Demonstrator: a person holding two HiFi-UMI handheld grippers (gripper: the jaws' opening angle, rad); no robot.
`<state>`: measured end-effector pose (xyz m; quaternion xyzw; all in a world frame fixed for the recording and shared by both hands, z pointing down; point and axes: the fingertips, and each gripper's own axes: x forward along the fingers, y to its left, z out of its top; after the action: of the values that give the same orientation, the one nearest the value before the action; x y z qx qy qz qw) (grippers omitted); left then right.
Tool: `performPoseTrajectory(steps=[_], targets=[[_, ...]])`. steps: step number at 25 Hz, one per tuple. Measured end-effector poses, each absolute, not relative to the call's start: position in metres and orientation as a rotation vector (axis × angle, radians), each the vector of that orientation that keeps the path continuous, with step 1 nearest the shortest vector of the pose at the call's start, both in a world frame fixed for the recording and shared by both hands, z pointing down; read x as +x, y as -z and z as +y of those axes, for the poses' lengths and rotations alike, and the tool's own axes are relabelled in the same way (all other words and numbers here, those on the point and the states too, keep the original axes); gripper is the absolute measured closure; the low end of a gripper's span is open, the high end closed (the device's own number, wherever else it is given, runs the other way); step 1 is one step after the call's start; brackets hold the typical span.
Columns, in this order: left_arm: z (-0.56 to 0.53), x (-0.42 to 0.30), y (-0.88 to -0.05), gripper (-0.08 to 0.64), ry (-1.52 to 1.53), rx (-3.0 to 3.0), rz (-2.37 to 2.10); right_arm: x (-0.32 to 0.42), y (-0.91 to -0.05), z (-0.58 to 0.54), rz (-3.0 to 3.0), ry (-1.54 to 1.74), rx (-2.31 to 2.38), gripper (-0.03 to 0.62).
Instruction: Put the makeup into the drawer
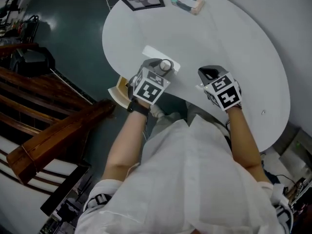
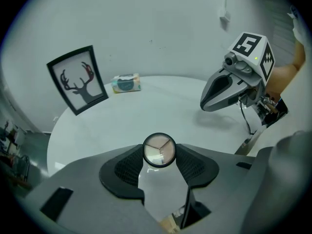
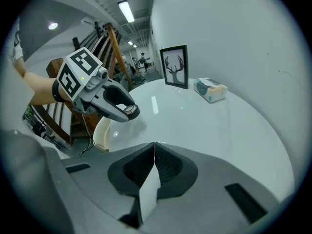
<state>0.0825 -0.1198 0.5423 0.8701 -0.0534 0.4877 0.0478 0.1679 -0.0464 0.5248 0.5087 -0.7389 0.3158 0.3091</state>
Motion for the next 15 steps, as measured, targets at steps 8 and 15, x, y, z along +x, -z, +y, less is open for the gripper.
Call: performPoseTrajectory(steps=[8, 15], targets=[[-0.132, -0.024, -0.538, 0.337, -1.421, 2.574, -0.375, 0.086, -0.53, -0.068, -2.006, -0.797, 1.211, 0.581], [-0.124, -0.094, -0.564, 0.337, -1.454, 2.474, -0.374, 0.04, -0.531, -0.086, -2.016, -0.774, 1.17, 0.581]])
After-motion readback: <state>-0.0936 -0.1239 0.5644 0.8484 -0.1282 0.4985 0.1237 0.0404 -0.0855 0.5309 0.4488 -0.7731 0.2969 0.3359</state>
